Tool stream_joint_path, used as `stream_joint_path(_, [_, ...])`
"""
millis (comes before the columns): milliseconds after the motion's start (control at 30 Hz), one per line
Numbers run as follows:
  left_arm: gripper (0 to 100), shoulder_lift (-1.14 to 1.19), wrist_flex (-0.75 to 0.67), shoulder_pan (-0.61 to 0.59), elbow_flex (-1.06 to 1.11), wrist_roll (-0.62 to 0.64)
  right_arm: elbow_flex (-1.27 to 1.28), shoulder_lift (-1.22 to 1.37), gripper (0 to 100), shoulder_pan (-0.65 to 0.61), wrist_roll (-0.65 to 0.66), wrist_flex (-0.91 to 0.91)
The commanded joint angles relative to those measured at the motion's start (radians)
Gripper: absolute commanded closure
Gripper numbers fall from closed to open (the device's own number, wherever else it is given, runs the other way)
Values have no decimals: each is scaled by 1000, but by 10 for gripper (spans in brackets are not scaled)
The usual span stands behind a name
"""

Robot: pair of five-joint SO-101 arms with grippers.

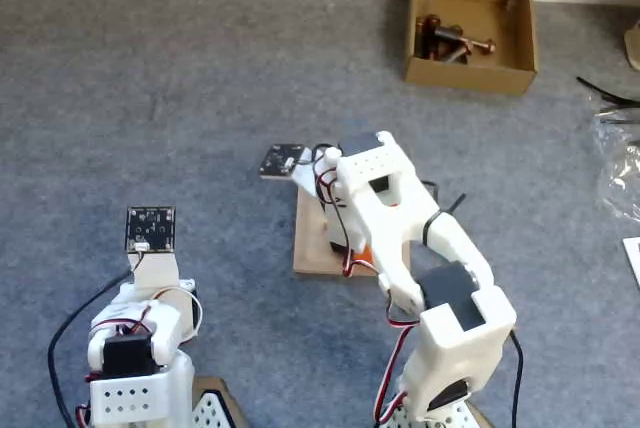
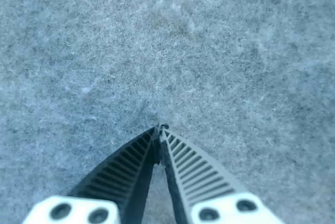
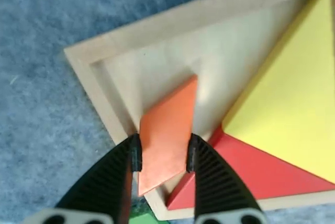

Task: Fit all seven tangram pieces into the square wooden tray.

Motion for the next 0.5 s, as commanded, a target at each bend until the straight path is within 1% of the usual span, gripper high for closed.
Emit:
stream_joint_path(0, [995,7,8,-8,21,2,-2,-35,993,10,14,-16])
stream_joint_path(100, [995,7,8,-8,21,2,-1,-35,993,56,77,-16])
stream_joint_path(200, [995,7,8,-8,21,2,2,-35,993,91,95,-16])
stream_joint_path(367, [995,7,8,-8,21,2,5,-35,993,104,100,-16])
stream_joint_path(467, [995,7,8,-8,21,2,5,-35,993,105,161,-12])
